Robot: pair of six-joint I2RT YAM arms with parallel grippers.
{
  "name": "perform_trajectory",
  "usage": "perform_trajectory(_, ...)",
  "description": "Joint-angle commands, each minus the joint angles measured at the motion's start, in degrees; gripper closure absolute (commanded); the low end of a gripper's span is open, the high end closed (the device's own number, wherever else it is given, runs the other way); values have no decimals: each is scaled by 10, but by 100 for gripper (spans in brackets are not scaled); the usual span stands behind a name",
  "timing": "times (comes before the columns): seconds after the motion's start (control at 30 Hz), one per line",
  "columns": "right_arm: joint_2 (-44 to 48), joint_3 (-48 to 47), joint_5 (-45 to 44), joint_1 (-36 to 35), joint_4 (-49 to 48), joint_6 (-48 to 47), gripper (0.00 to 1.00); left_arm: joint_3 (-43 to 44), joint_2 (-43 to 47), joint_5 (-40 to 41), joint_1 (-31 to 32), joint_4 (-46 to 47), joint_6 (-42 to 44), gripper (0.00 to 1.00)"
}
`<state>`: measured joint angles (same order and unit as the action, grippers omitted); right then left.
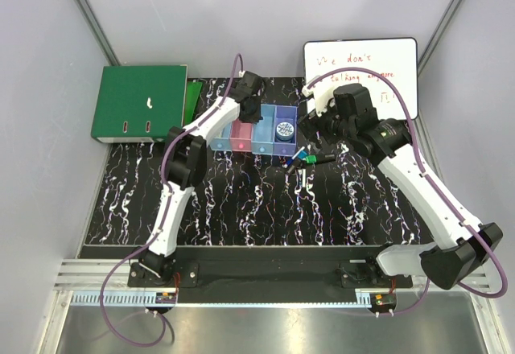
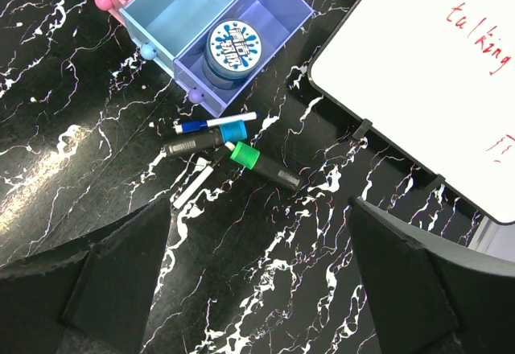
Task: Sort the stationery into containers
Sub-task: Move the storage box to the center of the board.
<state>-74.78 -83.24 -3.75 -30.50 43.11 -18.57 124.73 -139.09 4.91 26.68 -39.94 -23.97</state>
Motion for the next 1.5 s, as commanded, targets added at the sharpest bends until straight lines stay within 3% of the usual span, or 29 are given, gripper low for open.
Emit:
perform_trajectory(0.0,15,-19,2,-3,-9,7,1,-29,9,-50,13,-32,-59,100)
perform_trajectory(0.5,23,-17,4,-4,-11,6,1,-85,45,-33,29,-31,-88,100)
perform_trajectory(1.47,29,-8,4,-4,-13,7,1,-100,49,-50,74,-22,-100,100)
